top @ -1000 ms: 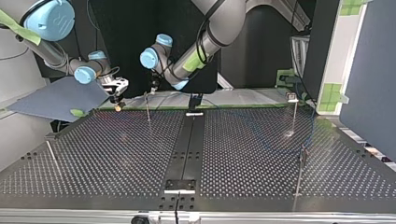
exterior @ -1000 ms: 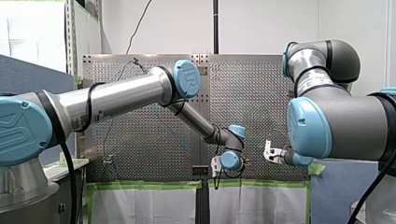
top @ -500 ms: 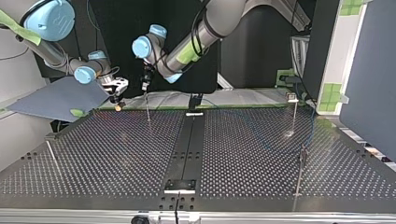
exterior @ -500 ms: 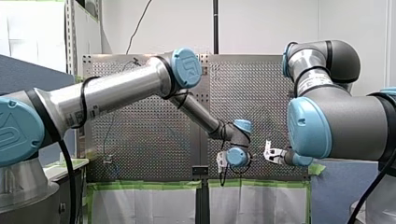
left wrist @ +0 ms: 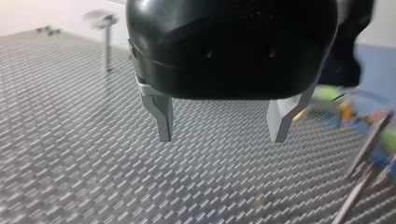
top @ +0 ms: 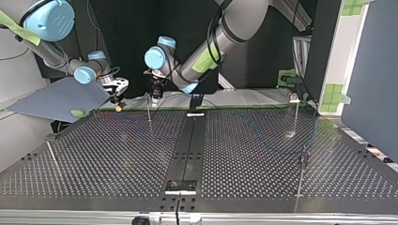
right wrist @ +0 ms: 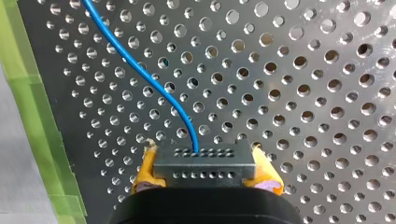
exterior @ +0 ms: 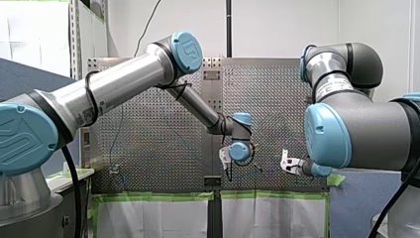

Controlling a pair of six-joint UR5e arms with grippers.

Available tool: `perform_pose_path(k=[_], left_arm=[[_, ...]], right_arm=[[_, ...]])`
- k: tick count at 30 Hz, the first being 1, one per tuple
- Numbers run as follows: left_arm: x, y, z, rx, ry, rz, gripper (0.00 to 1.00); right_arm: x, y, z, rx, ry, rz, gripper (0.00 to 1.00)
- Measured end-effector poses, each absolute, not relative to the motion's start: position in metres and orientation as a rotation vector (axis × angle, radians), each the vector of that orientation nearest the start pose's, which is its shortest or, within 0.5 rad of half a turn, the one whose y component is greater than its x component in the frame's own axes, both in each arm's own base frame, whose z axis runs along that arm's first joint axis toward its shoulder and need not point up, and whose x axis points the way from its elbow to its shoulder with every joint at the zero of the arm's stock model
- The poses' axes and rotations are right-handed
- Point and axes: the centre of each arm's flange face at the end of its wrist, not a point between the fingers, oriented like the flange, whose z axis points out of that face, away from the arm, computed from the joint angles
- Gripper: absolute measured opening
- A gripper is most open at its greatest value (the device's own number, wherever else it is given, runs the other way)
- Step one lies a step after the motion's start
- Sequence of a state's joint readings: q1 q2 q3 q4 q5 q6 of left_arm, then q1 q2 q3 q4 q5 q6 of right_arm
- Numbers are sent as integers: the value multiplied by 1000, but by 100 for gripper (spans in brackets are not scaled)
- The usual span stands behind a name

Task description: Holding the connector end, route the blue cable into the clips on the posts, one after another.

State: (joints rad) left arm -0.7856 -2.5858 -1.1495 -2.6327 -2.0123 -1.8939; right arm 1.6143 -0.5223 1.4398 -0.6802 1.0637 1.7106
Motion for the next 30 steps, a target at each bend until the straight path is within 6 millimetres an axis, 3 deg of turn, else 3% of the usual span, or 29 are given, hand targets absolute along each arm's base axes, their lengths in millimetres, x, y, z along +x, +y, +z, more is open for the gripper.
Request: perform_pose_path(k=[4, 7, 30], left_arm=[[492, -590, 74, 8, 1640, -472, 100], [492, -583, 85, 3, 1630, -465, 100], [445, -543, 159, 52, 1602, -424, 100]], right_arm=[[211, -659, -54, -2323, 1698, -2174, 0], [212, -659, -54, -2323, 1696, -2173, 0], [216, -656, -56, -2323, 1685, -2157, 0]])
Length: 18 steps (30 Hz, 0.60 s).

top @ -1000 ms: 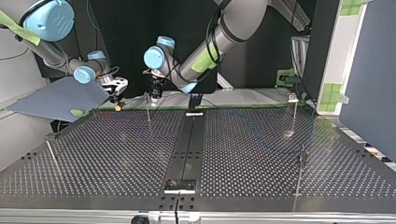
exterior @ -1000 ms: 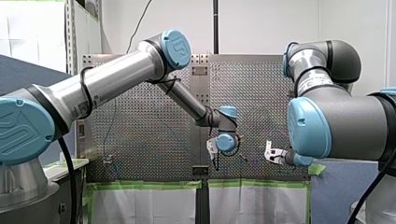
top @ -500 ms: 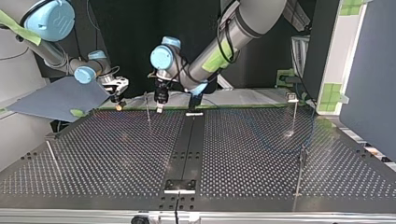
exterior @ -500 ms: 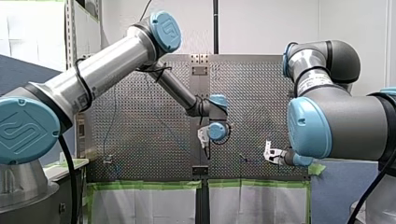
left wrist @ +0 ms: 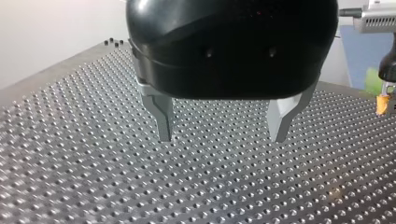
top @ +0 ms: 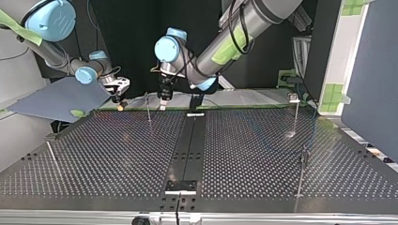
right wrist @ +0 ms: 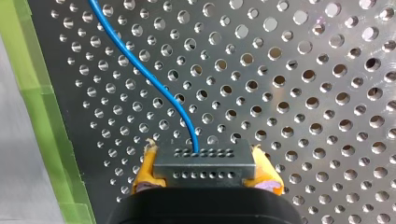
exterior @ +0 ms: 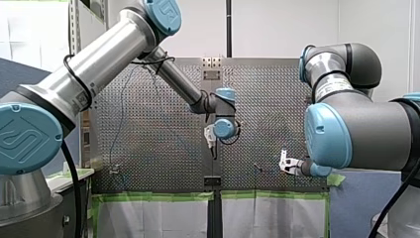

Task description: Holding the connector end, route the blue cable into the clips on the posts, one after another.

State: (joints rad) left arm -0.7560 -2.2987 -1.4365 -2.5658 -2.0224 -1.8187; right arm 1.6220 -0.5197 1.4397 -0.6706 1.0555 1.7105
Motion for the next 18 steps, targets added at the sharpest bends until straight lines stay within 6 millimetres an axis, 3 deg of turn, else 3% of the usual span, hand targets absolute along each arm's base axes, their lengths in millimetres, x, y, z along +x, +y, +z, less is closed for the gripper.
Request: perform_pose_path(k=[18], left_arm=[[398, -499, 206, 137, 1594, -344, 100]], right_arm=[[218, -655, -57, -2328, 1681, -2157, 0]])
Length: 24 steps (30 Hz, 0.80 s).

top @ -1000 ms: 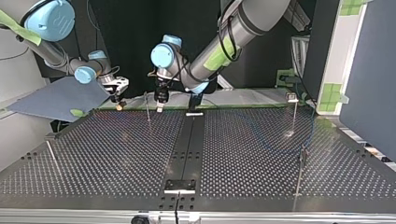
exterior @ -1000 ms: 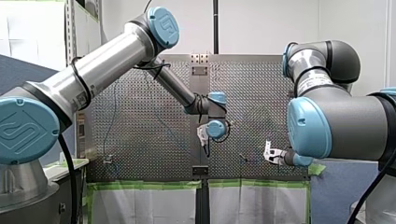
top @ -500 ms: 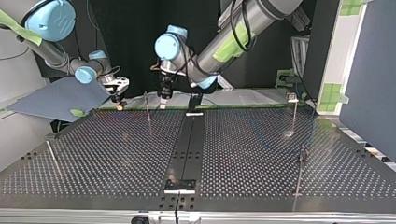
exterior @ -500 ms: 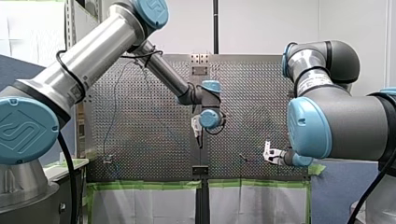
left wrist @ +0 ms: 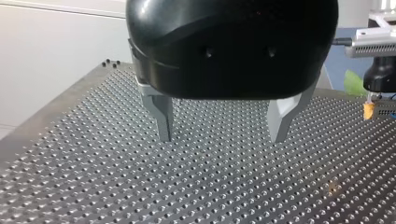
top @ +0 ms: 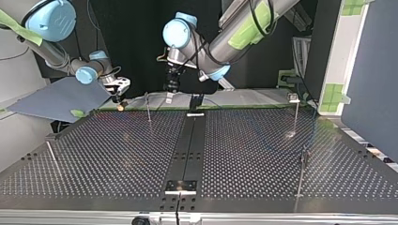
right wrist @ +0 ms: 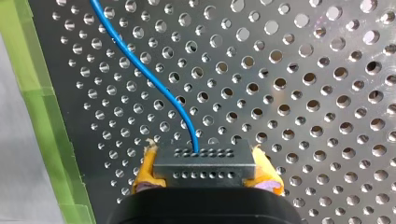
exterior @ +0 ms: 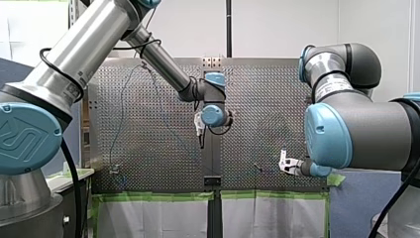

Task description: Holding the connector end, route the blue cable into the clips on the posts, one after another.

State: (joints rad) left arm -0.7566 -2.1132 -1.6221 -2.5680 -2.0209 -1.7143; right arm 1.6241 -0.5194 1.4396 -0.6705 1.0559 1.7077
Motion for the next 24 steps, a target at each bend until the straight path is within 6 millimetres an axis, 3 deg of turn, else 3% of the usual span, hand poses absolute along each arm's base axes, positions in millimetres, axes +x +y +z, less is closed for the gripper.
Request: perform_pose_path(k=[24], left_arm=[[333, -438, 246, 138, 1593, -343, 100]], right_arm=[[219, -654, -57, -2333, 1685, -2148, 0]])
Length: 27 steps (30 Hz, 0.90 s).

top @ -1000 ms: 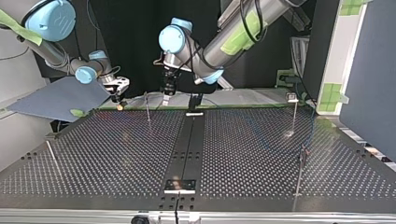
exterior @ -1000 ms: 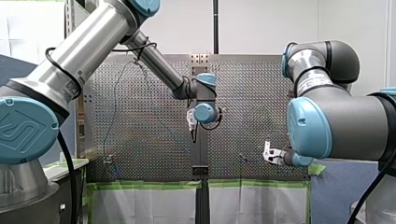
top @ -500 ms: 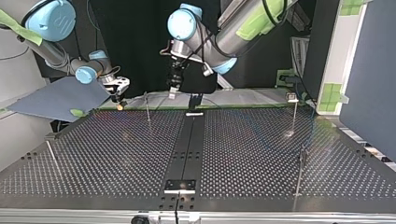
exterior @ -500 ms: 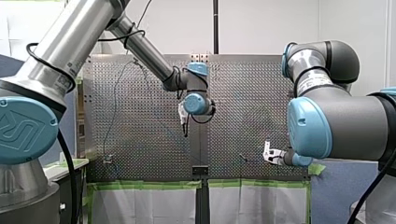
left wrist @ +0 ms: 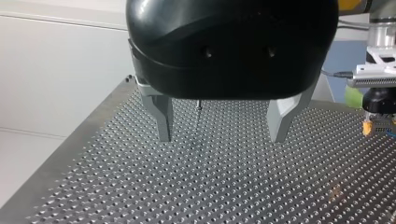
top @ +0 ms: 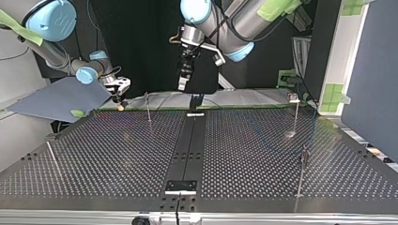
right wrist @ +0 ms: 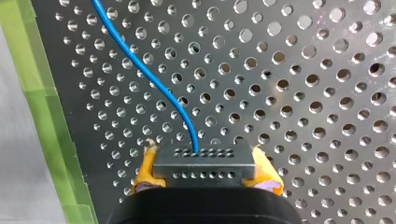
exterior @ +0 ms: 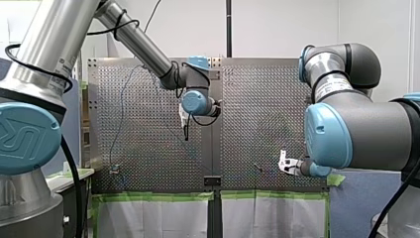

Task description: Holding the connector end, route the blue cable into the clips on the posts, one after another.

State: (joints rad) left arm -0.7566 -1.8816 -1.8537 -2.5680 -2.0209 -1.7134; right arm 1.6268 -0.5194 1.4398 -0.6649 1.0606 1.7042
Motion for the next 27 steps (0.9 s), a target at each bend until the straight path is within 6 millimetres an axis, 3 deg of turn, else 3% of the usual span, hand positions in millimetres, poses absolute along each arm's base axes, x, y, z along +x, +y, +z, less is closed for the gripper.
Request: perform_pose_path(k=[11, 27], left_arm=[[299, -406, 258, 138, 1593, -343, 100], [252, -361, 266, 138, 1593, -343, 100]], right_arm=[[211, -654, -53, -2370, 1701, -2111, 0], [190, -630, 1, -2443, 1863, -2063, 0]])
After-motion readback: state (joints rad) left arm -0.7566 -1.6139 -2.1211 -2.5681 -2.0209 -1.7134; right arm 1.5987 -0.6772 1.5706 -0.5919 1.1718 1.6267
